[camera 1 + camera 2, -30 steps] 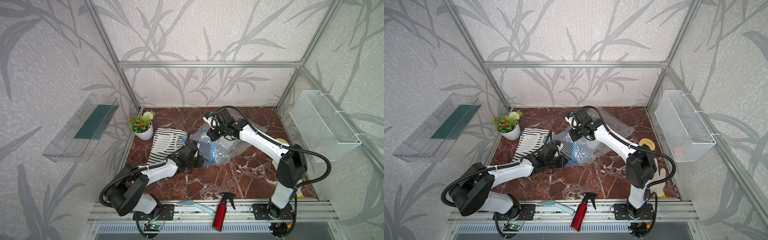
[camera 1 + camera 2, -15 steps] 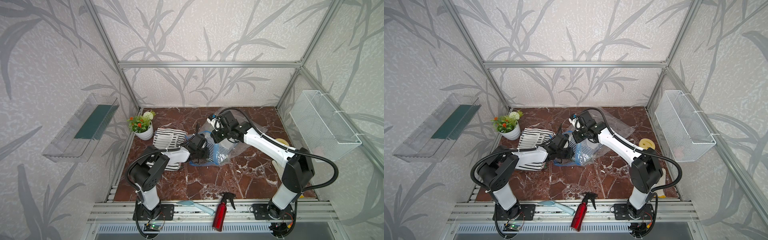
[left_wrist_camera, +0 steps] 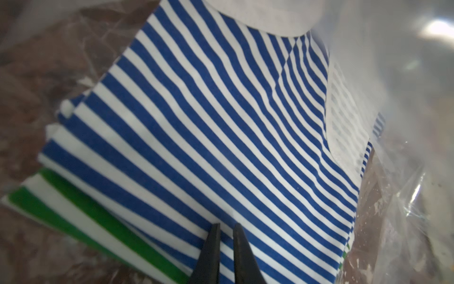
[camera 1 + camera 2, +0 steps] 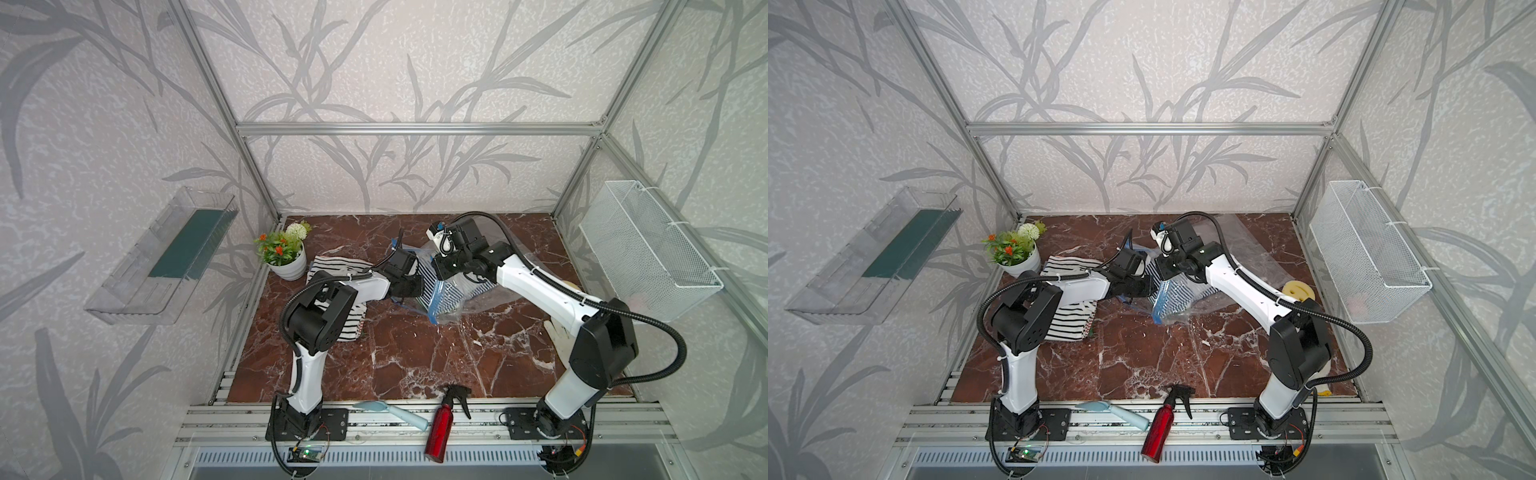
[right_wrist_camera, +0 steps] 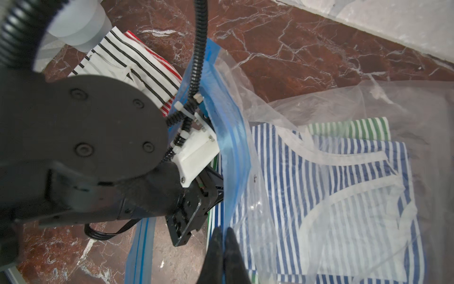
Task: Take the tank top out of the vacuum bag
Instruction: Take out the tank top from the vacuum bag.
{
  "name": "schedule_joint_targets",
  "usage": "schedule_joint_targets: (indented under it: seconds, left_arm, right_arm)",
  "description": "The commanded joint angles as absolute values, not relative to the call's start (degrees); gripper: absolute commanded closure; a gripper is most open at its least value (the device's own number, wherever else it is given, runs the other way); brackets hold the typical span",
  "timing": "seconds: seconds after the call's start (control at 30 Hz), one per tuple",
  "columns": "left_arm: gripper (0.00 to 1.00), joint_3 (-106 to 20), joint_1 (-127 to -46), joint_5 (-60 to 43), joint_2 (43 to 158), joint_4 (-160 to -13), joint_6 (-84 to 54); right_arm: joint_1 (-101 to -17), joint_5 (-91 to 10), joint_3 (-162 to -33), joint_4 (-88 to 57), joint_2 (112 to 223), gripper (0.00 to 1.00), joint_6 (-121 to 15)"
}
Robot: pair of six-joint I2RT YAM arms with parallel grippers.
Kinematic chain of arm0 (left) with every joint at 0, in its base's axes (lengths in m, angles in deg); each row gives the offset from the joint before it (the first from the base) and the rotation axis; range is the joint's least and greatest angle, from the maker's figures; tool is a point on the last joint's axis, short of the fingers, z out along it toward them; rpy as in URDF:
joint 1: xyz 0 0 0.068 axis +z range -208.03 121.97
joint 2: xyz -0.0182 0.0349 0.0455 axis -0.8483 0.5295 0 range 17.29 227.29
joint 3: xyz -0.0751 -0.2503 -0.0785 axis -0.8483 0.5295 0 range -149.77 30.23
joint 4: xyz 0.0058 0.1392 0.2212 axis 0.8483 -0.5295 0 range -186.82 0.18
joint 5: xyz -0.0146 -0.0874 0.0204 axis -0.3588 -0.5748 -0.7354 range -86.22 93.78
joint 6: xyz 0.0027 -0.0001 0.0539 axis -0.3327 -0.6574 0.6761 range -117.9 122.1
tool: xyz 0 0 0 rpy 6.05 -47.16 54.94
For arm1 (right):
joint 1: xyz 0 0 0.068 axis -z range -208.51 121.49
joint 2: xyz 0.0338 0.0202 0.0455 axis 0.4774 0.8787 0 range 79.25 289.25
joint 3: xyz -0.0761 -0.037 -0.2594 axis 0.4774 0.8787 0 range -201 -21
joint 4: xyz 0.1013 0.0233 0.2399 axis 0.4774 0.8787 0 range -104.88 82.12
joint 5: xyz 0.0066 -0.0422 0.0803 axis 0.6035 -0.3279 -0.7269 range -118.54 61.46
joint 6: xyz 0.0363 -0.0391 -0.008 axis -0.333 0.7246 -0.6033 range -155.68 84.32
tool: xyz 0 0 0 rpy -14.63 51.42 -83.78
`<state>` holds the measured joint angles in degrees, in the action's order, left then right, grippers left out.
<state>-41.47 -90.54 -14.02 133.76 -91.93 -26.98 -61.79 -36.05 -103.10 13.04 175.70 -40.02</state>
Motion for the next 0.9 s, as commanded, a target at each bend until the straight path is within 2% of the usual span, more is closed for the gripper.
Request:
schedule_joint_targets:
  seconds: [0.0, 0.1, 0.27, 0.53, 0.87]
  left_arm:
    - [0.84, -45.56, -90.19, -14.17, 134.74, -96.44, -24.57]
    - [0.83, -46.87, -90.11, -13.29, 132.84, -98.92, -26.2]
    - [0.73, -45.41, -90.14, -14.16, 131.12, -101.74, -31.64]
    - [0.67, -44.16, -90.14, -13.9, 130.19, -103.68, -38.95]
    - [0.71, -43.9, -90.45, -14.38, 130.73, -100.63, -40.32]
  right_arm:
    - [-61.35, -36.46, -104.0, 11.58, 175.71, 1.0, -40.01]
    - [-61.38, -36.95, -104.21, 11.16, 176.44, 1.0, -39.72]
    - [-61.38, -38.1, -103.95, 9.95, 176.72, 1.0, -39.18]
    - [-61.33, -39.1, -103.91, 8.93, 178.75, 1.0, -39.2]
    - [-61.35, -39.35, -103.35, 8.84, 178.39, 1.0, -39.11]
